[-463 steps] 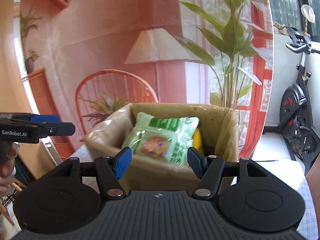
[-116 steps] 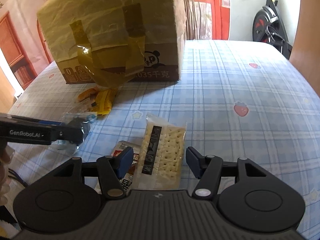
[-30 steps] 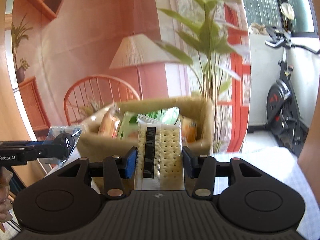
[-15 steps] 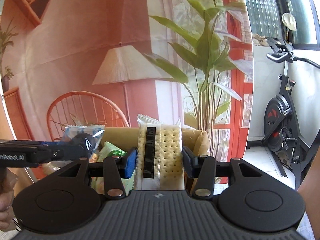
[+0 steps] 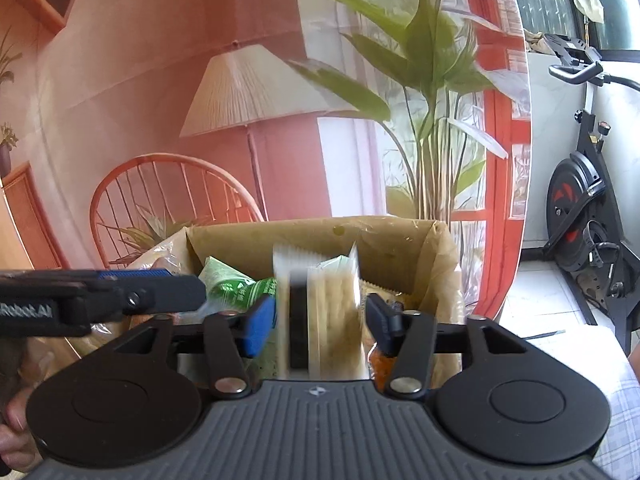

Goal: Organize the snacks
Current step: 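Open both tools to drop the blue snack and cracker pack into the box, then move both tools back down to the remaining snacks on the table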

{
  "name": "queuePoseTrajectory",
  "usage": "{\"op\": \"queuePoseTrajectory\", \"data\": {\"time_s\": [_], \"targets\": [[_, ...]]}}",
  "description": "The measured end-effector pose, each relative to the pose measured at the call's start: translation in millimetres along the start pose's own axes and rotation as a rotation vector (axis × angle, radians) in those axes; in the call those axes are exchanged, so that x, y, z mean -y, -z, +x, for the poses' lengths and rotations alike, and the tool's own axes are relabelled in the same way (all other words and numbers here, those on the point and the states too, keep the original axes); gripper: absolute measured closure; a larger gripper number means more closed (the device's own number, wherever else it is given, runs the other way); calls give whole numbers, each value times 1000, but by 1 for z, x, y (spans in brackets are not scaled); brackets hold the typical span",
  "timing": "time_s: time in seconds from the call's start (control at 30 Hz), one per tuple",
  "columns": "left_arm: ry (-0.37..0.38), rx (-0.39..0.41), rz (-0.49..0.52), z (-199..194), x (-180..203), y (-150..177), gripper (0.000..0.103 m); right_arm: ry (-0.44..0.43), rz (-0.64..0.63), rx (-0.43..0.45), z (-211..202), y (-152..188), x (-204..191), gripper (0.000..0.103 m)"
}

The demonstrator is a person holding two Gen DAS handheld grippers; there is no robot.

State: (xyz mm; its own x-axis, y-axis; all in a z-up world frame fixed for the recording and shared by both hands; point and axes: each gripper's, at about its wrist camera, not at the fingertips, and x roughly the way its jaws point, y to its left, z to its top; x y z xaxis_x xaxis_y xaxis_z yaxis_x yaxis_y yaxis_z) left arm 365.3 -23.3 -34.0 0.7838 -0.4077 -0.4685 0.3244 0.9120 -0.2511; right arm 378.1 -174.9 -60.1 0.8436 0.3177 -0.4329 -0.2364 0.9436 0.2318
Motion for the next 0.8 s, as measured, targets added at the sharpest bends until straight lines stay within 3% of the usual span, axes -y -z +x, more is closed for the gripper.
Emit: {"op": "queuePoseTrajectory", "data": {"time_s": [0.33,0.8], "targets": [[-34,28,19,-43,-3,2,40,22,-19,32,-36,8,-10,44],[-92,-11,39,-97,-6,43,40,15,-10,36,-93,53,-38,44]]}}
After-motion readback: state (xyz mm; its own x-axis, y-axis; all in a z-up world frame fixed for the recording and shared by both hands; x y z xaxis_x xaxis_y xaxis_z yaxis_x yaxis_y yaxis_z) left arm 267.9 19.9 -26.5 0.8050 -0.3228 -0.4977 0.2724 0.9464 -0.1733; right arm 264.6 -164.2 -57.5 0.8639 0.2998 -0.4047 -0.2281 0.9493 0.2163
